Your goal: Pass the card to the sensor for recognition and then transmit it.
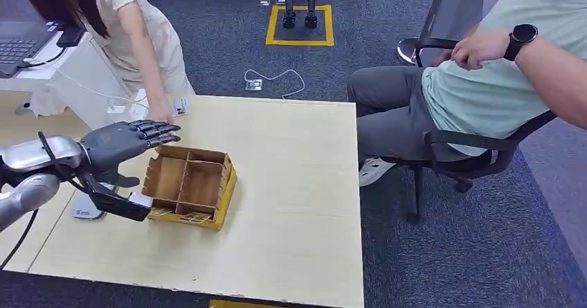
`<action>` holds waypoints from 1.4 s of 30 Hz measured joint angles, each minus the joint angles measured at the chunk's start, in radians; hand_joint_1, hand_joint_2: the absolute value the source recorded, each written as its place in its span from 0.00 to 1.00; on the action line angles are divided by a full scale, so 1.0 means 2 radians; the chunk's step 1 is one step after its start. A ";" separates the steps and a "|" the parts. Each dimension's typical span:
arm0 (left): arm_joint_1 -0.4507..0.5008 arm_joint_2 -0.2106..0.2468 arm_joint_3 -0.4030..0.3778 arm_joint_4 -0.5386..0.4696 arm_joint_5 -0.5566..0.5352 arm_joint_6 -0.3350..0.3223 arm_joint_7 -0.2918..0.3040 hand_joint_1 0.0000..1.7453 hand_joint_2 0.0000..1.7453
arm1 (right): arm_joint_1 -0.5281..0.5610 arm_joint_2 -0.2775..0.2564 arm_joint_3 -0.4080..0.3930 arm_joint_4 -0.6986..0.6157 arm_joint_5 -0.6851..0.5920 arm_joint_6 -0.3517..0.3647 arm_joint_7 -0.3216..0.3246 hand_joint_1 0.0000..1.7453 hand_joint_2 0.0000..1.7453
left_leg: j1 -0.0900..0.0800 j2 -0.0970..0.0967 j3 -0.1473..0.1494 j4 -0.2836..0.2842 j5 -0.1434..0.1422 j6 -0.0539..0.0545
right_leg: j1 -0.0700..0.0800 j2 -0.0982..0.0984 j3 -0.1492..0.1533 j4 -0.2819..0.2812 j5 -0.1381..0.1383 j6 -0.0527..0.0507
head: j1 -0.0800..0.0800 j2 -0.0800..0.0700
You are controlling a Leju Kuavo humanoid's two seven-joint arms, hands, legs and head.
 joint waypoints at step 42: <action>0.077 -0.225 0.020 0.088 -0.107 0.133 0.088 0.00 1.00 | -0.001 0.007 -0.030 0.000 0.012 -0.002 0.004 0.00 1.00 | 0.000 0.000 0.000 0.000 0.000 0.000 | 0.000 0.000 0.000 0.000 0.000 0.000 | 0.000 0.000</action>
